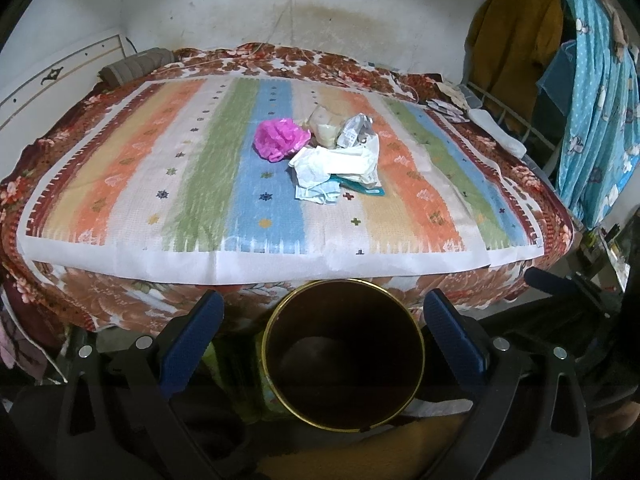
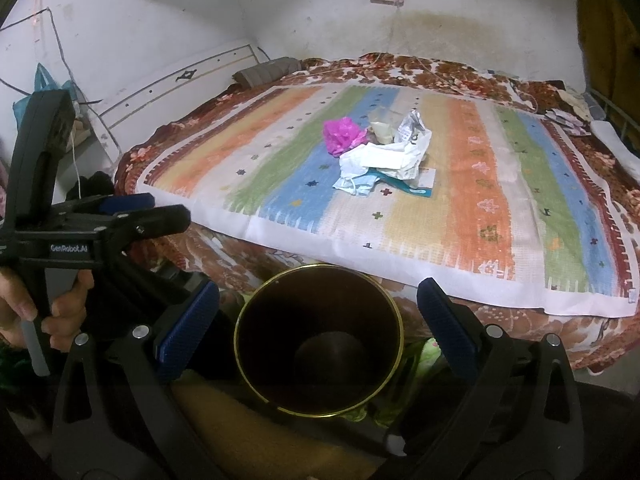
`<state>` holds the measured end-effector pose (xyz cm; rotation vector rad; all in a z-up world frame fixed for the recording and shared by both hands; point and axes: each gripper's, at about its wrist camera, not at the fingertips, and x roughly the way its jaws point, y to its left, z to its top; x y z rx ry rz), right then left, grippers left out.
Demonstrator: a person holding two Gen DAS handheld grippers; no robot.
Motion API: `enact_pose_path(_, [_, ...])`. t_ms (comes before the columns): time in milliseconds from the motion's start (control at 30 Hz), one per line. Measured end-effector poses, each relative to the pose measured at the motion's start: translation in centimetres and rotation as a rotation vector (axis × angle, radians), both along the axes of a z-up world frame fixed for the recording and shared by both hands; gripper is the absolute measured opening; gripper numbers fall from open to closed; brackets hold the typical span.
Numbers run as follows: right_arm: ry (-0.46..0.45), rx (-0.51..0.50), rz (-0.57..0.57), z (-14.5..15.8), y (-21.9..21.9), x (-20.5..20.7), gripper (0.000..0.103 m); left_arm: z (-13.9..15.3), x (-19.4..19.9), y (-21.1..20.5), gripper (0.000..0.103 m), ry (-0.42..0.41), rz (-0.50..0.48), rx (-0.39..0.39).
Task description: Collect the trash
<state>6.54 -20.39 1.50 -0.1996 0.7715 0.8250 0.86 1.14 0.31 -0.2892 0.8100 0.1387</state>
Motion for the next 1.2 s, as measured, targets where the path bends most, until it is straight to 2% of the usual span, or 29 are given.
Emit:
enact_pose_path(400, [0.029,-0.016,0.022,0.4,2.0,2.4,0.094,0.8,3.3,1.8,0.097,0.022,0.018,-0.029])
enact_pose_path(500, [0.004,-0.048,-0.018,0.9,2.4,3.8,0.094,1.5,4.4,2.9,0.097,0.017,0.029,-0.047])
enact_pose_path(633, [-0.014,-0.064,-0.035,1.7,2.9,5.5,0.094,2.7,5.8,3.0,0.097,0.000,0.048,0.058])
enact_pose_path(700, [-0.018,-0.065,-0.033,2.2,3.2,6.3,0.094,3.0,6.8,3.2,0.097,0.006,0.046,0.076])
enact_pose_path(867, [-0.016,-0.066,-0.027,3.1,4.1,8.1,0.094,2.7,9.3,4.7,0.097,0.039,0.039,0.008])
enact_pose_path(1200, [-0.020,-0.121,0.011,3.8,6.8,11.4,0.094,1.9,13.8,7.8,0.097,0.085,0.094,-0.034])
